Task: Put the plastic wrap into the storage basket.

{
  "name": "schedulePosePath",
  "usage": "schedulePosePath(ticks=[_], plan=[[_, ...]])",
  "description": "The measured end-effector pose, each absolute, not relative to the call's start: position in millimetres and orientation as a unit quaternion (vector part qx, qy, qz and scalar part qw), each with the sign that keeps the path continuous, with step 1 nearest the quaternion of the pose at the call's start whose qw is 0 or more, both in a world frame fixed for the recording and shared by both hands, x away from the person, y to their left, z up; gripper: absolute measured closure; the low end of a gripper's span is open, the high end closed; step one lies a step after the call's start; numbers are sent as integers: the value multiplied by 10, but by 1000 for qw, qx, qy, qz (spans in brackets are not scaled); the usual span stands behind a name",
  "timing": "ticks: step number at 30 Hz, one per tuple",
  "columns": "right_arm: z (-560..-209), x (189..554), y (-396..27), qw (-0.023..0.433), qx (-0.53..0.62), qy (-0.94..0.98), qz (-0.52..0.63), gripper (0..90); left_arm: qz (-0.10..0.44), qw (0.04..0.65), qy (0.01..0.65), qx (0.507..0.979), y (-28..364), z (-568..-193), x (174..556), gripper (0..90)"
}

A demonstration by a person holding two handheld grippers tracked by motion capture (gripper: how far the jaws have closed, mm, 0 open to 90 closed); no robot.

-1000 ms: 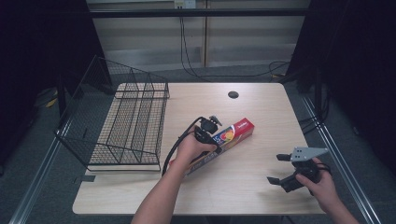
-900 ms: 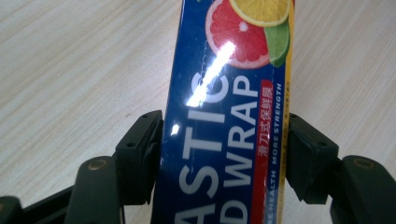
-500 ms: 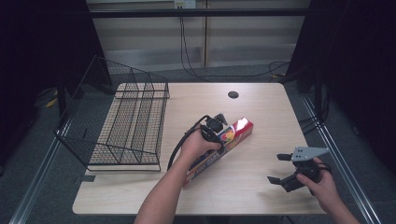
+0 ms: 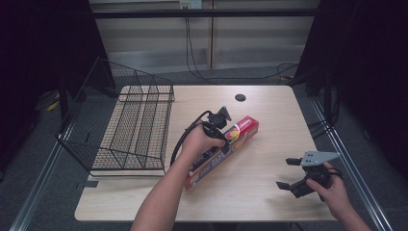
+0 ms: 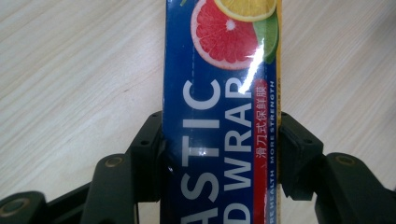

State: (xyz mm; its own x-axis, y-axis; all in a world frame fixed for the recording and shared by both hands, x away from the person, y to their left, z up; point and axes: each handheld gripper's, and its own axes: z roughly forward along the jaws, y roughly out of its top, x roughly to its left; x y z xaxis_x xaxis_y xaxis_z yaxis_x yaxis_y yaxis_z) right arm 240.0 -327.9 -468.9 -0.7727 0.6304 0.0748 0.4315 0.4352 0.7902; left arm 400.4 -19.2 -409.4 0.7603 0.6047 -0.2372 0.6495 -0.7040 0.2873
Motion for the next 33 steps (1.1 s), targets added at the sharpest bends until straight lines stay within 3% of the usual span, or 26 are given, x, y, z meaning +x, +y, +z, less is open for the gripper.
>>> schedulePosePath(ticks=[33], plan=[[-4685, 2397, -3265, 118, 318, 837, 431, 29, -27, 190, 412, 891, 296, -3281, 4070, 440]])
